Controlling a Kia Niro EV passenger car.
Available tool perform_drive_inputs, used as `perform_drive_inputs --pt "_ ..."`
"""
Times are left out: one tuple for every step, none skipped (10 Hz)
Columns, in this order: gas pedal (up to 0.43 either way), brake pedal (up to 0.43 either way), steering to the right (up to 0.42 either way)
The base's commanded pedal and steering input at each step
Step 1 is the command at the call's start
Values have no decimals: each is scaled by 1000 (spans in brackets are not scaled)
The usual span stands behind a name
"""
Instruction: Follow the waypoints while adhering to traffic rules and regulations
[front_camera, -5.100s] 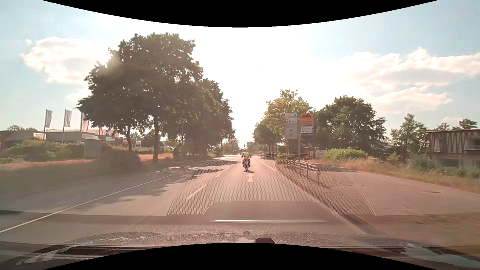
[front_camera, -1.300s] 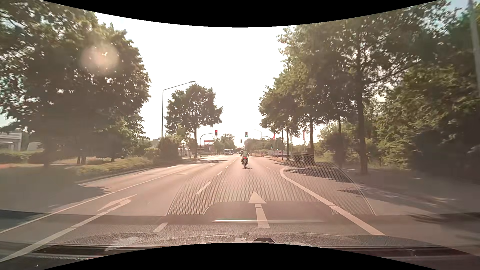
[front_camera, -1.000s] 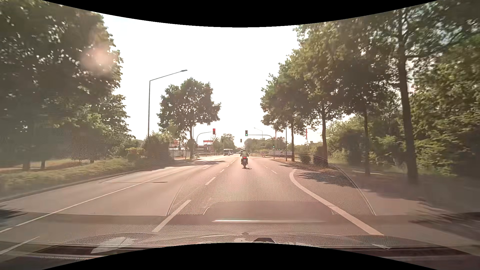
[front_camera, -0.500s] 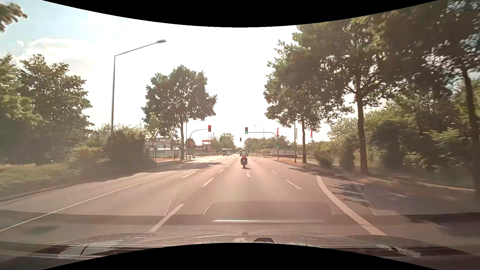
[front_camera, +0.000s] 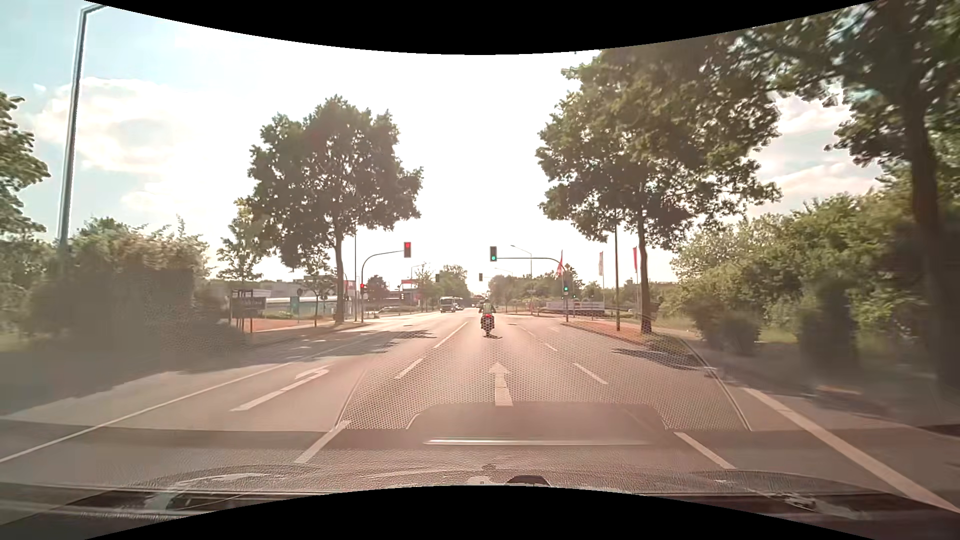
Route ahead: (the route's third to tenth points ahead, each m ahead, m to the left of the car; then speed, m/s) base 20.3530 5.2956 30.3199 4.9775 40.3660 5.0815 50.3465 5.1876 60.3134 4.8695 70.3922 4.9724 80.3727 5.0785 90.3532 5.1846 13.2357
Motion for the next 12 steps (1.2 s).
perform_drive_inputs --pt "197 0 -2" --pt "197 0 -4" --pt "197 0 -4" --pt "197 0 -4" --pt "197 0 -4" --pt "197 0 -4" --pt "197 0 -4" --pt "197 0 -4" --pt "197 0 -4" --pt "197 0 -4" --pt "197 0 -3" --pt "197 0 -2"
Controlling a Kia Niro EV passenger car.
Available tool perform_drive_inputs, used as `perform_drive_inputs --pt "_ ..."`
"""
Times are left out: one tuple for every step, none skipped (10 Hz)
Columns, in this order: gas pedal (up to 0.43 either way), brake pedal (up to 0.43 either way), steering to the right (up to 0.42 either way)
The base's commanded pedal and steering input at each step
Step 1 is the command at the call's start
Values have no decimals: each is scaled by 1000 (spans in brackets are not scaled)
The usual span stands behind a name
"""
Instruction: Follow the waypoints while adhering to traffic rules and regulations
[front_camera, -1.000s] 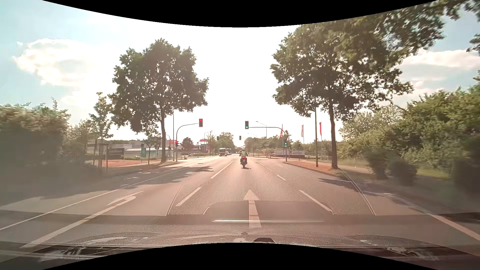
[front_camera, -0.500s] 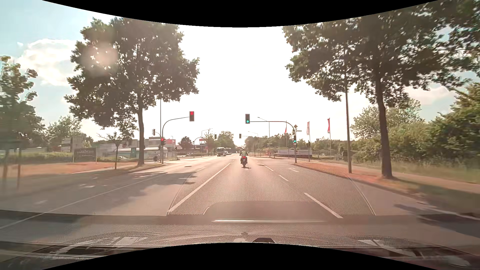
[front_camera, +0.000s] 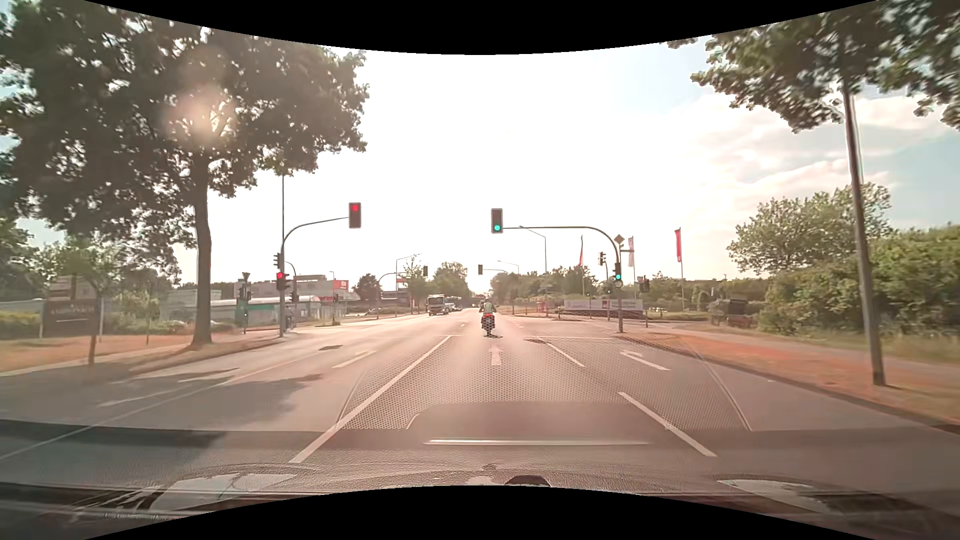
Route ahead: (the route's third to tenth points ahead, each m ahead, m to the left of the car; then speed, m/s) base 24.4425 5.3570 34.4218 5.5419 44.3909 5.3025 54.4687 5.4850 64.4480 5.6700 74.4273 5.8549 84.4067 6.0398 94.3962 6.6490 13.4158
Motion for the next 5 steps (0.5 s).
perform_drive_inputs --pt "197 0 -2" --pt "197 0 -2" --pt "197 0 -2" --pt "197 0 -2" --pt "197 0 -2"
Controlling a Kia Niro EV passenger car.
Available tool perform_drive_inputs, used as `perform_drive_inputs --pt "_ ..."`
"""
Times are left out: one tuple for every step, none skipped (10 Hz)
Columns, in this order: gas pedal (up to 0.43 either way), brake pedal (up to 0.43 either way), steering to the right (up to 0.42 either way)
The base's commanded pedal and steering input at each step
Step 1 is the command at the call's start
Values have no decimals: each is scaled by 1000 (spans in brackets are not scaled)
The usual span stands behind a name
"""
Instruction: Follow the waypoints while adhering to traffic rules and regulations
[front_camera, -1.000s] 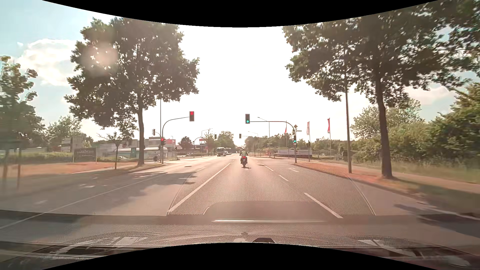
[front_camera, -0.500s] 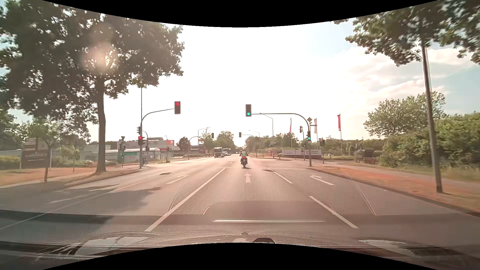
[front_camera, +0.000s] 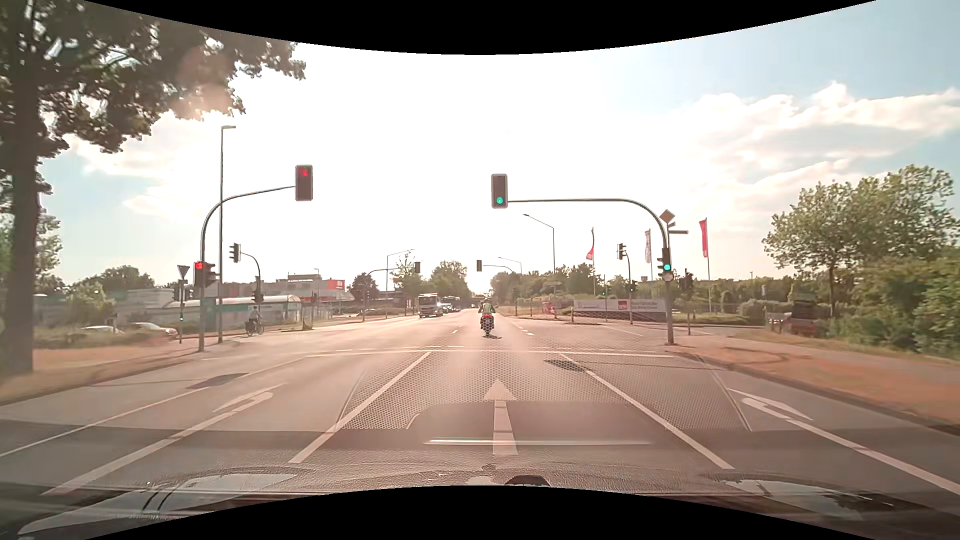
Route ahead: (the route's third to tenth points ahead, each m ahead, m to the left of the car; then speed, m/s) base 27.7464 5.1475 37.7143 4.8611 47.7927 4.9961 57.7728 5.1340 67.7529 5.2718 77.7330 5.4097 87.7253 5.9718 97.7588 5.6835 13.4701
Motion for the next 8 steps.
perform_drive_inputs --pt "197 0 -2" --pt "197 0 -2" --pt "189 0 -2" --pt "177 0 -2" --pt "177 0 -2" --pt "169 0 -2" --pt "169 0 -2" --pt "169 0 -2"
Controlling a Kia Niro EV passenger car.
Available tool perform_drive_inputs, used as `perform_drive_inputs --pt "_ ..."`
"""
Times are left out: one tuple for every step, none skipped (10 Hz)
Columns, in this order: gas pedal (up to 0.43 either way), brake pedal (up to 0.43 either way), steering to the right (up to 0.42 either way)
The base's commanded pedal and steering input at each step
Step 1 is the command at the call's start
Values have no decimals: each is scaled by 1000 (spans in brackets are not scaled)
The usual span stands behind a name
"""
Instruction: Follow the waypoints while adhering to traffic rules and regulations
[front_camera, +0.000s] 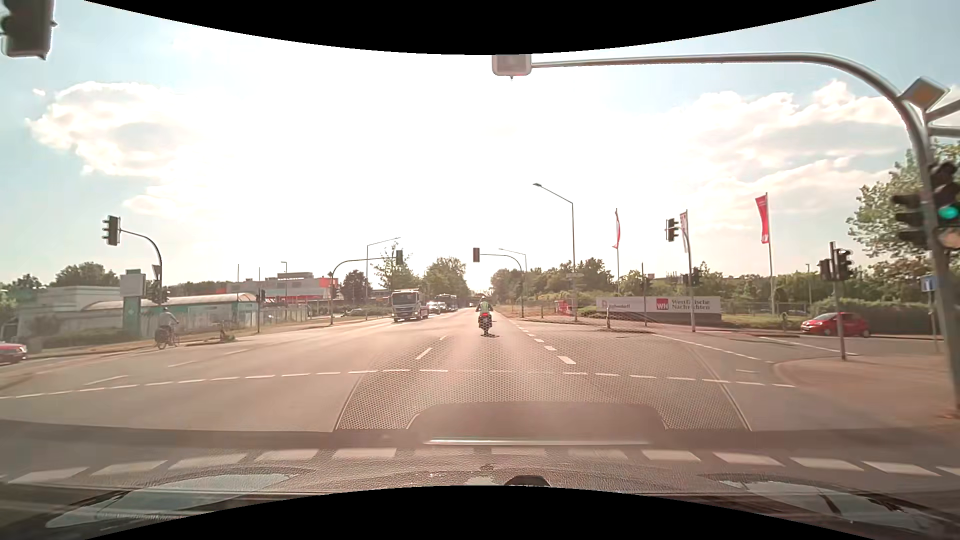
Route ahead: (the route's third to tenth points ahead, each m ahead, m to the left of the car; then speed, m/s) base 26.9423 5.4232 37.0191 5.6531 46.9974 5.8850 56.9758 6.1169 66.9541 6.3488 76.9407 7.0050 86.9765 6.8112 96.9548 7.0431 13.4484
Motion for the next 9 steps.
perform_drive_inputs --pt "169 0 -2" --pt "169 0 -2" --pt "169 0 -2" --pt "169 0 -2" --pt "169 0 -2" --pt "169 0 -6" --pt "177 0 -9" --pt "177 0 -8" --pt "177 0 -7"
